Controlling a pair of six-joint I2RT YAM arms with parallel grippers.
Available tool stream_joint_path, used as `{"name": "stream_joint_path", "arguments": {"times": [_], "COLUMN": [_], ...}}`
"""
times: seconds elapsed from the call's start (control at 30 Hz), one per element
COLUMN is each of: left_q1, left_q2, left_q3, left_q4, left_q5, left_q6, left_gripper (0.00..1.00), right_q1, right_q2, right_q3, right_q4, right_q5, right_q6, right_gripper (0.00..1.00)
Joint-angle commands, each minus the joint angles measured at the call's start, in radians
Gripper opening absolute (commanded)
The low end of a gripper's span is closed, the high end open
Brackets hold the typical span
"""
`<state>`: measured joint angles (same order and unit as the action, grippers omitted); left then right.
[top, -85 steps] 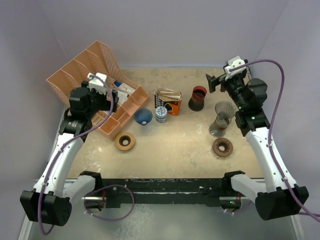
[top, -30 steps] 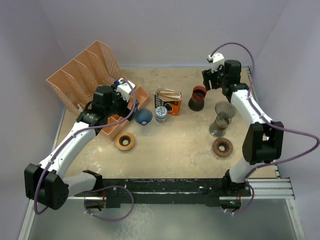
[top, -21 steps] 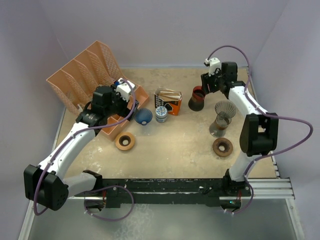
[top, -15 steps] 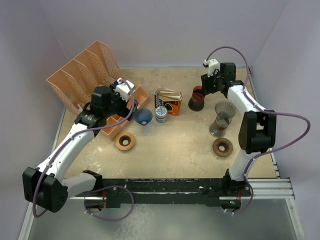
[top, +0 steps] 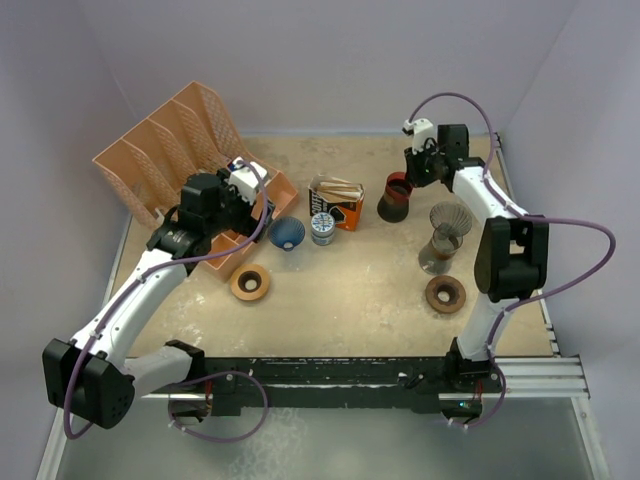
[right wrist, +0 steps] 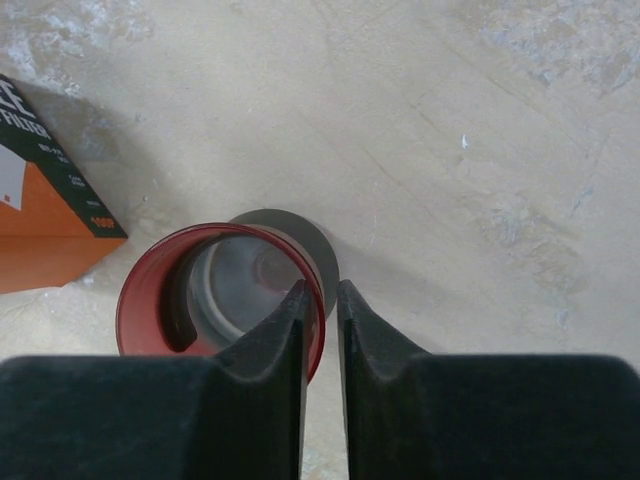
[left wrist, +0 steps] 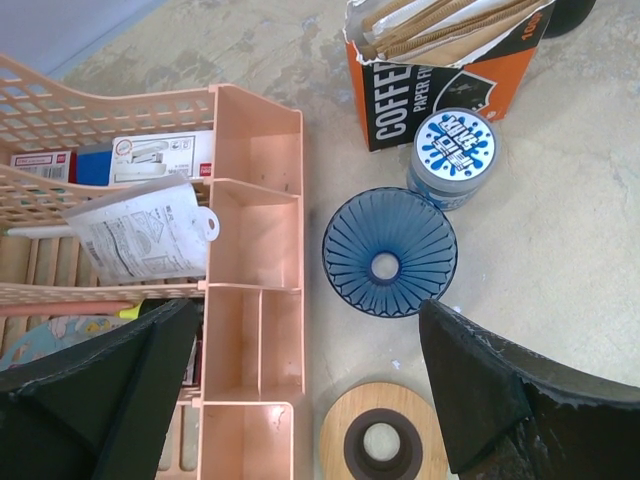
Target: Place the coffee filter in the dripper
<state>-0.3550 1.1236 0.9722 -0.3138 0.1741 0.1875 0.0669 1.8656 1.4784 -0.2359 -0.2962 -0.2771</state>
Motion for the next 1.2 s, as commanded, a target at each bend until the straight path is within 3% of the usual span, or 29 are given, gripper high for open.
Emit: {"name": "stream_joint_path", "arguments": {"times": [0.0, 0.2, 0.57, 0.8, 1.17], "left_q1": [-0.004, -0.004, -0.003, 0.004, 0.116], "left_q2": [-0.021, -0.006, 0.023, 0.055, 0.093], "left_q3": [0.03, 0.049, 0.077, 0.091, 0.127], "left_q4": [0.001, -0.035, -0.048, -0.06, -0.084], "left_q5": [-0.019, -0.057, -0.097, -0.125, -0.082], "left_q6": [0.034, 0.067, 0.063, 0.039, -0.027], "left_gripper": [0.92, 0.92, 0.92, 0.93, 0.93], "right_q1": [0.002, 0.006, 0.1, 0.307, 0.619], "right_q2": [-0.038, -0.123, -0.346, -0.441, -0.433], "right_q3": [0.042, -0.007, -0.146, -0.24, -0.347], "right_q4": [-0.032, -0.098, -0.215, -0.211, -0.057], "right_q5": [-0.051, -0.121, -0.242, -0.273, -0.19], "right_q6": [-0.032, -0.132, -0.353, -0.431, -0.367], "right_gripper": [0.14, 0.01, 0.0, 0.0, 0.0]}}
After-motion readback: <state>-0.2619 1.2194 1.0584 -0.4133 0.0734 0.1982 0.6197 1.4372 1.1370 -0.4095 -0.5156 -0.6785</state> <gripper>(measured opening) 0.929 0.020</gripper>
